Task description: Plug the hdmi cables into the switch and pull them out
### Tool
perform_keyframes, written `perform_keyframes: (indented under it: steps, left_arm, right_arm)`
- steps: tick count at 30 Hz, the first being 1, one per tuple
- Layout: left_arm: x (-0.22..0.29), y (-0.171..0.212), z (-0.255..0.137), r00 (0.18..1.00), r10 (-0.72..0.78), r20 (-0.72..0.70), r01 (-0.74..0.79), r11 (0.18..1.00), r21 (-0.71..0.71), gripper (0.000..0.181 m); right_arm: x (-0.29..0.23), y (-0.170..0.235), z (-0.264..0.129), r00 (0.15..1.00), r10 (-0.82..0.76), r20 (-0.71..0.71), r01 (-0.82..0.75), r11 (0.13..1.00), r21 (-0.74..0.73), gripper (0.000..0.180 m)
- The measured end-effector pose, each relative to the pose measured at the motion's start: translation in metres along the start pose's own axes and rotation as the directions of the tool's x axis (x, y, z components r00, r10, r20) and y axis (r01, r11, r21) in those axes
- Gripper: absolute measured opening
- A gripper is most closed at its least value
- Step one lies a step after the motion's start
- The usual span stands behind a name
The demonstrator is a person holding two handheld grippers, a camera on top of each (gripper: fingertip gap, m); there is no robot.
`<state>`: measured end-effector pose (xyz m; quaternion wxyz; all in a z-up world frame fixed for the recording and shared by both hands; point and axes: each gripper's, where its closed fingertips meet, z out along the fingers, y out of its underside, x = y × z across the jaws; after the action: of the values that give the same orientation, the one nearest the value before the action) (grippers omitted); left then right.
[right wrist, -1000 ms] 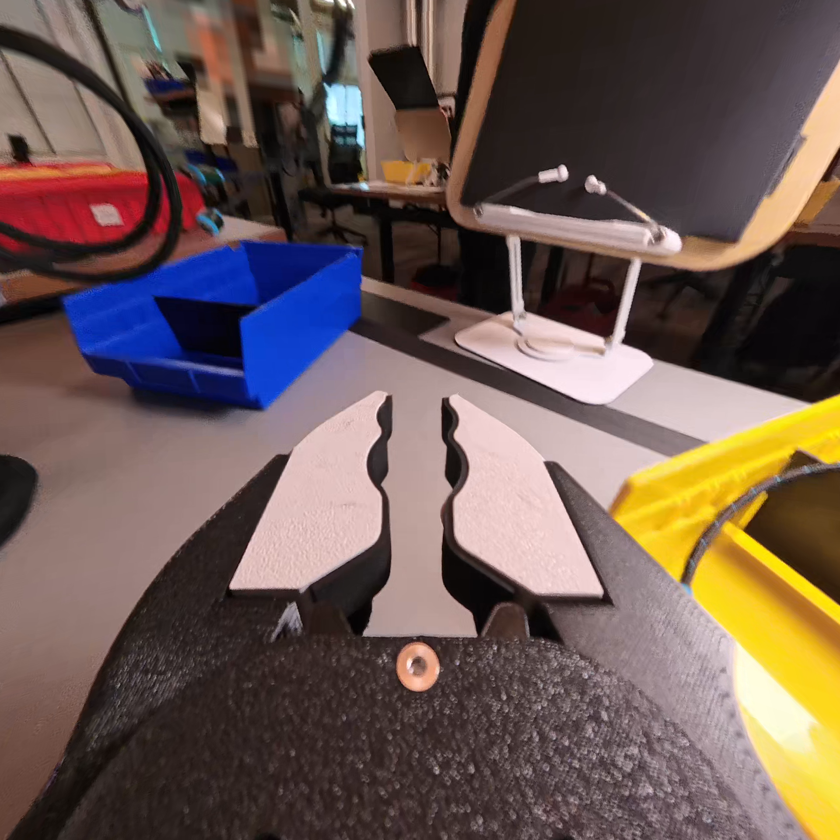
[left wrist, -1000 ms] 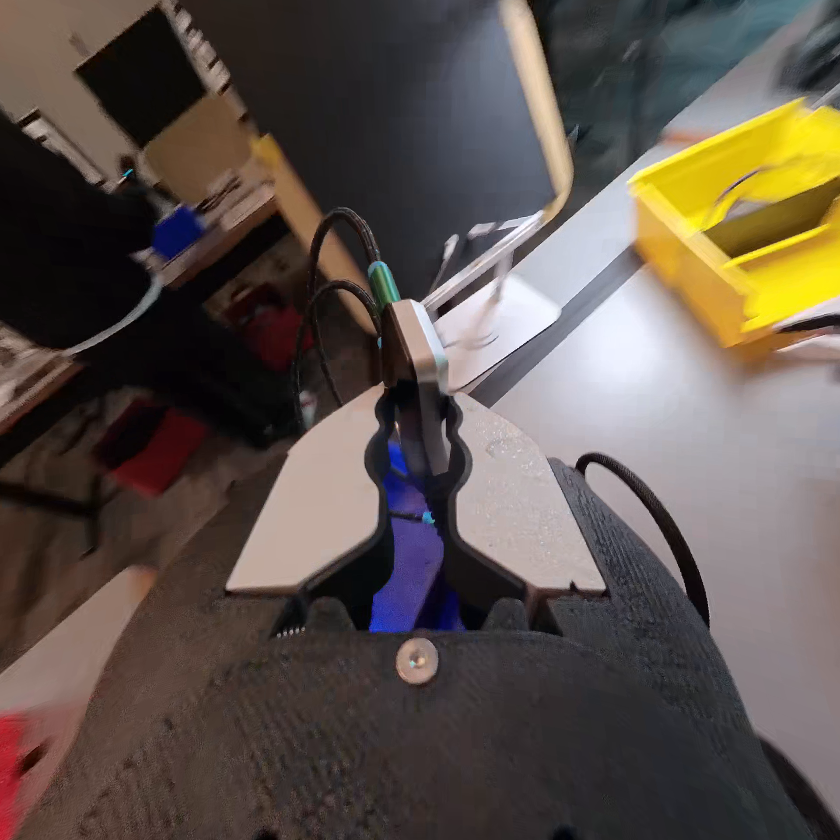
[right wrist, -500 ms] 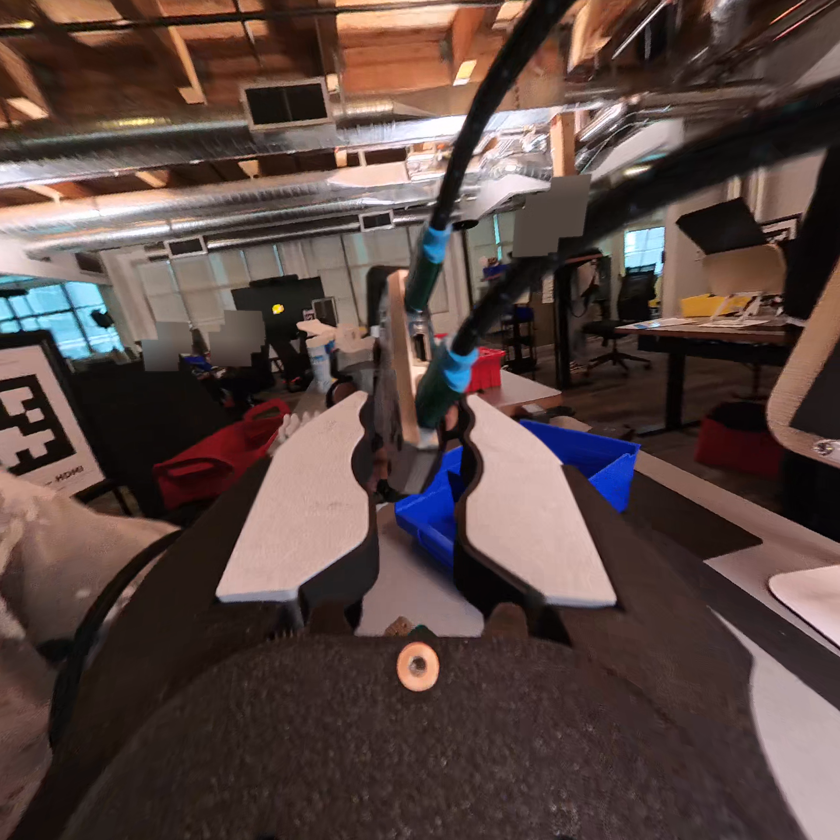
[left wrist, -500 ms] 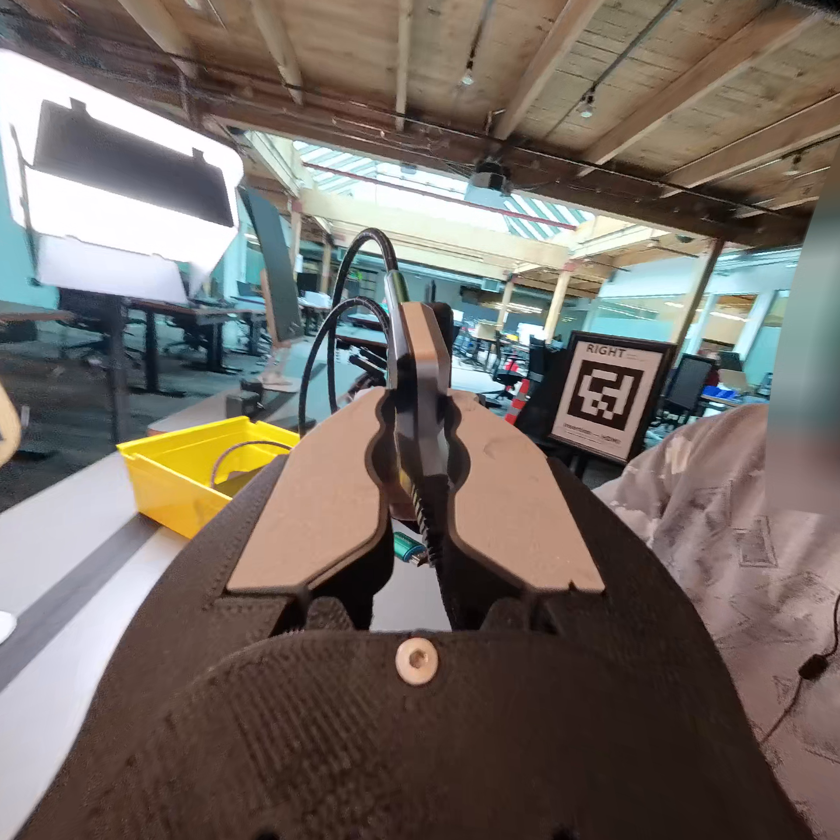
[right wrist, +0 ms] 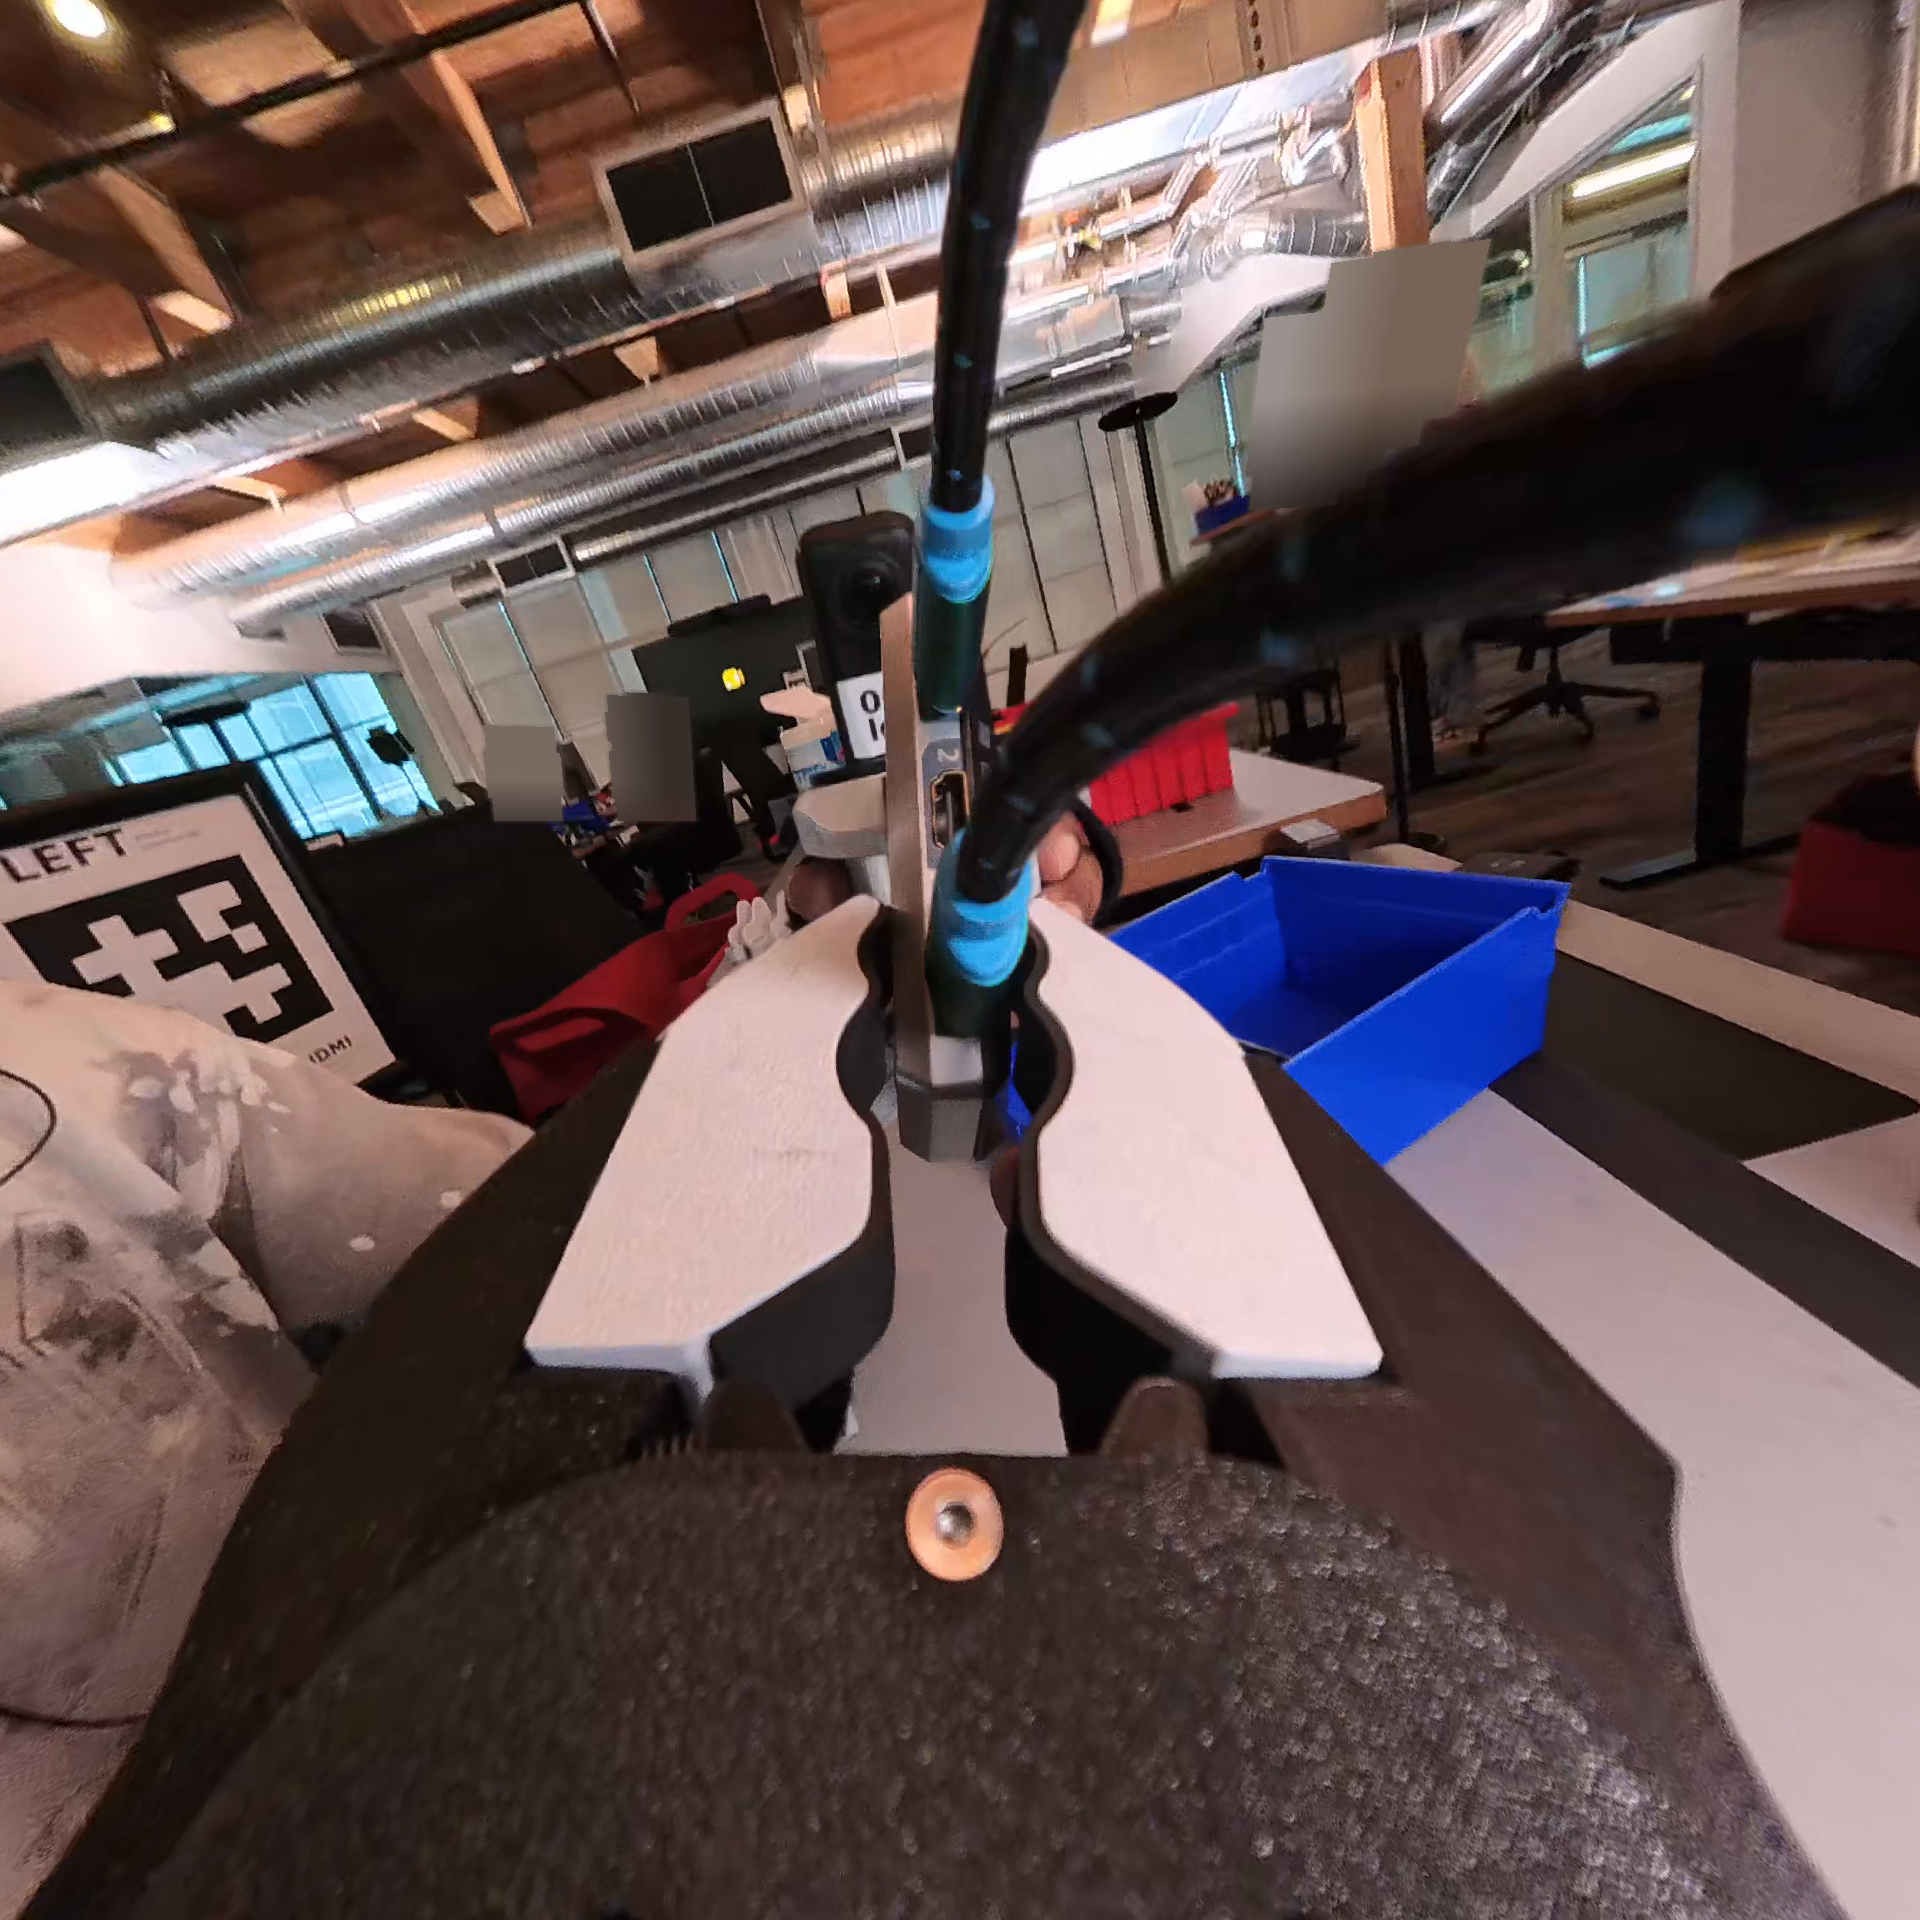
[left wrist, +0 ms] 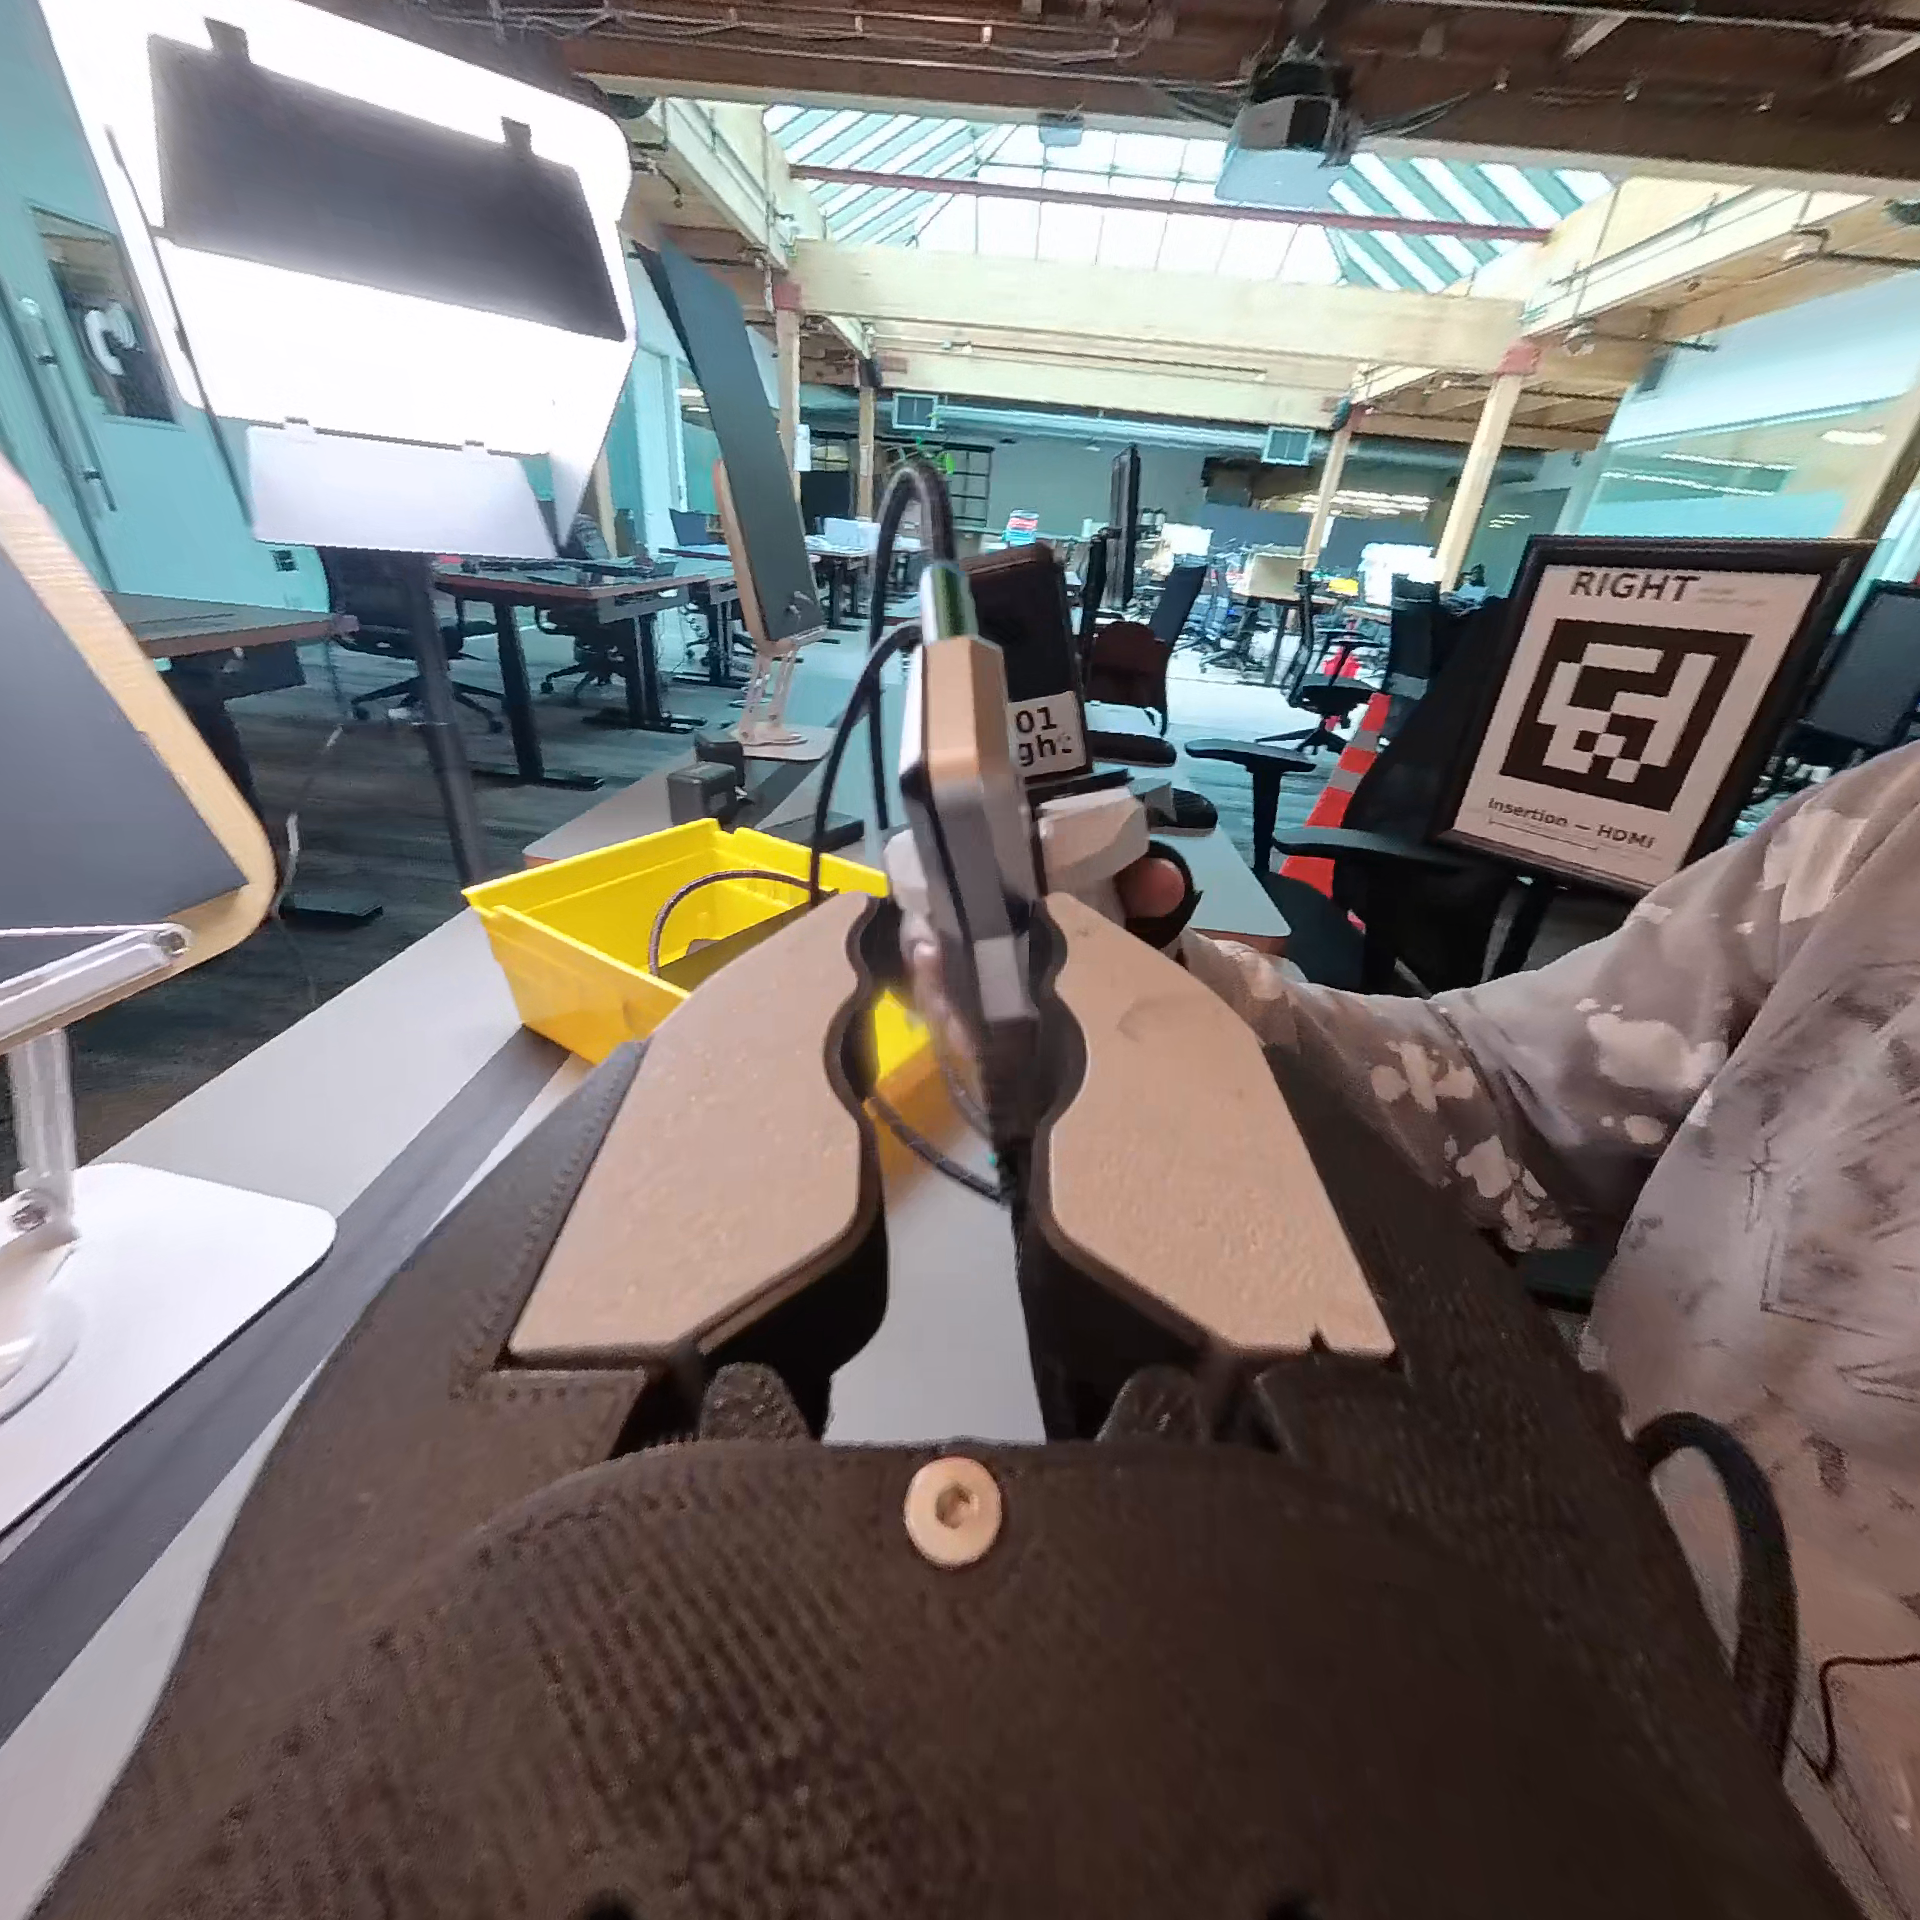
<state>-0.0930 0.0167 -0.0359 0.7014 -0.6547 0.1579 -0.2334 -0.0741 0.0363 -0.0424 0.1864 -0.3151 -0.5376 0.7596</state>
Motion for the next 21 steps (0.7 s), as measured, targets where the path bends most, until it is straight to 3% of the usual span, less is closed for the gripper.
perform_keyframes:
  steps: [8, 12, 17, 21]
  left_arm:
    - [0.004, -0.056, -0.045, 0.993, -0.013, 0.117, -0.010, 0.981, 0.192, 0.018]
    - [0.021, -0.048, -0.022, 0.995, -0.008, 0.102, -0.003, 0.994, 0.108, 0.022]
    - [0.028, -0.029, 0.012, 0.951, -0.300, -0.070, 0.305, 0.949, 0.078, 0.039]
    - [0.016, -0.022, 0.027, 0.826, -0.533, -0.186, 0.558, 0.819, 0.135, 0.053]
  right_arm:
    - [0.020, -0.039, -0.033, 0.982, -0.062, -0.180, 0.095, 0.979, 0.180, 0.021]
    - [0.023, -0.049, -0.045, 0.968, -0.115, -0.221, 0.168, 0.957, 0.238, 0.021]
    - [0.015, -0.045, -0.044, 0.887, -0.362, -0.288, 0.409, 0.904, 0.124, 0.020]
    - [0.007, -0.041, -0.043, 0.666, -0.654, -0.358, 0.681, 0.730, -0.066, 0.020]
